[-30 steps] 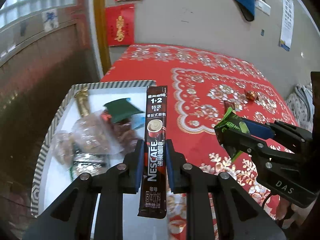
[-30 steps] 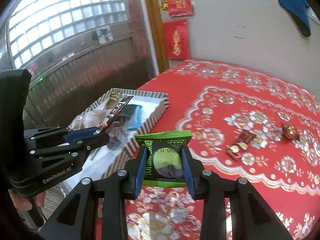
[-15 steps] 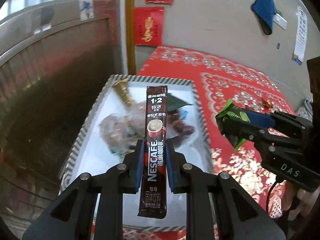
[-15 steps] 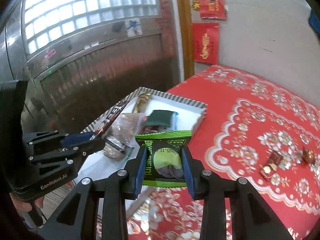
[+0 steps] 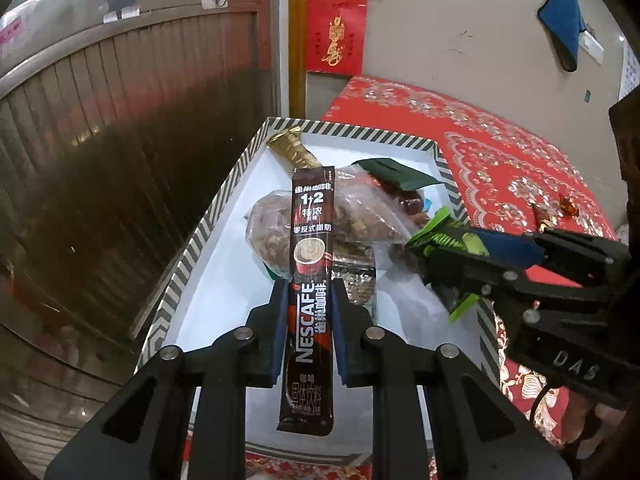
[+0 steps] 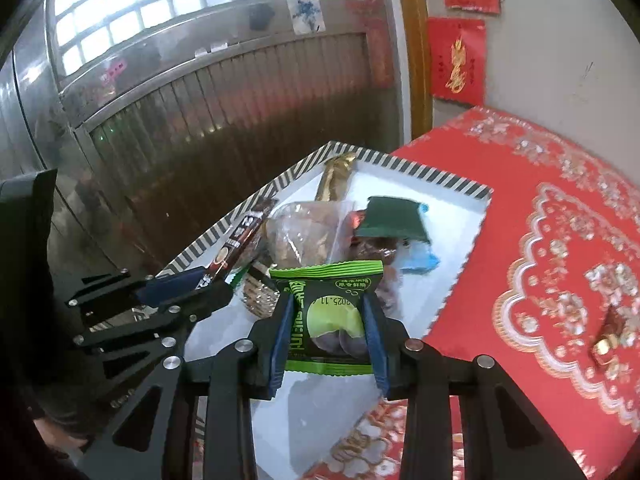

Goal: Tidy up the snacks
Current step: 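Carry the Nescafe stick and green packet into the white box while opening both tools, then move both tools back over the two red chocolate packets on the tablecloth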

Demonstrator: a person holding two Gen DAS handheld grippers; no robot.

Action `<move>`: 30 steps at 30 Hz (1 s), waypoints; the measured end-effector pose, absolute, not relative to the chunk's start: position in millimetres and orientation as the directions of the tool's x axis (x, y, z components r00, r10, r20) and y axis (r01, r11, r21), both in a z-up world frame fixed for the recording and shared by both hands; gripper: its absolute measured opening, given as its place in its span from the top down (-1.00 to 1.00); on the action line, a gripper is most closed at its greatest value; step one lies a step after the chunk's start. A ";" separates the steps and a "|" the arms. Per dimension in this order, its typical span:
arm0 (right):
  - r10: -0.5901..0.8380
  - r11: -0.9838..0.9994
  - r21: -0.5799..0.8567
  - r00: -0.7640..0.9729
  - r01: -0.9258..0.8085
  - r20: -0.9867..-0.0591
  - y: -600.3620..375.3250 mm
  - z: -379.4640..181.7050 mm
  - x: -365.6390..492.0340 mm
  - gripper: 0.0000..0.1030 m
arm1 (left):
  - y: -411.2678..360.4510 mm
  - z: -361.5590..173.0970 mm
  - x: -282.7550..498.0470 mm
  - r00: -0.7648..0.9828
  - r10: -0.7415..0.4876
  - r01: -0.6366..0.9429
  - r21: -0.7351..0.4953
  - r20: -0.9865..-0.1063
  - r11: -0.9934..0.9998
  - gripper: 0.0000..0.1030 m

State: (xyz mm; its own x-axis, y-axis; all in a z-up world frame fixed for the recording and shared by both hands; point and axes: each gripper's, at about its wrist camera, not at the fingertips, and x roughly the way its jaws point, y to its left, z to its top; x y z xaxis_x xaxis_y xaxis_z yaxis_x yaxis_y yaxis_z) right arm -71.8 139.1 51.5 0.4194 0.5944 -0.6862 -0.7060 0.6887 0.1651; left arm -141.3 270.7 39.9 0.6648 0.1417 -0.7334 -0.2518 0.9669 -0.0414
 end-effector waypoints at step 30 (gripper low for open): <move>0.613 0.719 0.220 0.453 -0.659 -0.647 105.1 60.3 -79.6 0.04 | 249.1 56.2 -131.5 0.695 0.199 -0.277 -0.002 -0.691 0.961 -0.27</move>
